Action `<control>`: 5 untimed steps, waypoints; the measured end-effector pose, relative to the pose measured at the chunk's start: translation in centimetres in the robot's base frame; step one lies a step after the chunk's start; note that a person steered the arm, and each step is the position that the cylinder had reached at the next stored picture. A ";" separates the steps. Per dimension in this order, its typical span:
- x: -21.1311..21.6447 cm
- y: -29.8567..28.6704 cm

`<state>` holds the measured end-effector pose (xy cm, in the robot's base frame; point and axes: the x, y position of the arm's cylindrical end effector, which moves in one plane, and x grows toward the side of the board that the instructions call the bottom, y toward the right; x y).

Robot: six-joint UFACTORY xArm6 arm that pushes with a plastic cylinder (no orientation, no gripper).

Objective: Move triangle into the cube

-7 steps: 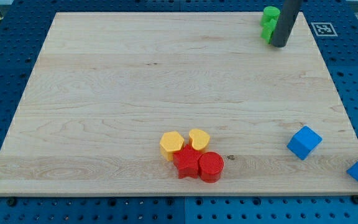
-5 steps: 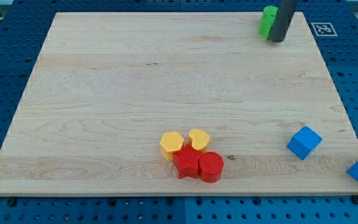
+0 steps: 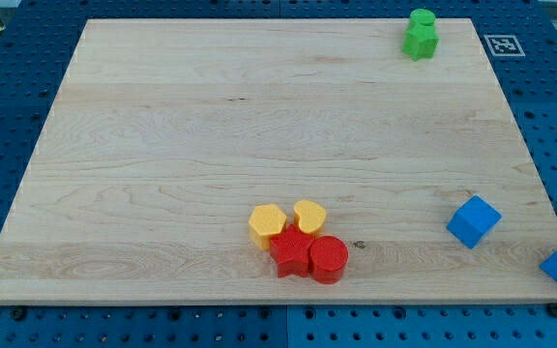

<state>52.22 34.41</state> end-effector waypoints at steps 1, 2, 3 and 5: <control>0.4 0.1; 4.2 0.0; 9.3 -0.3; 9.1 -5.1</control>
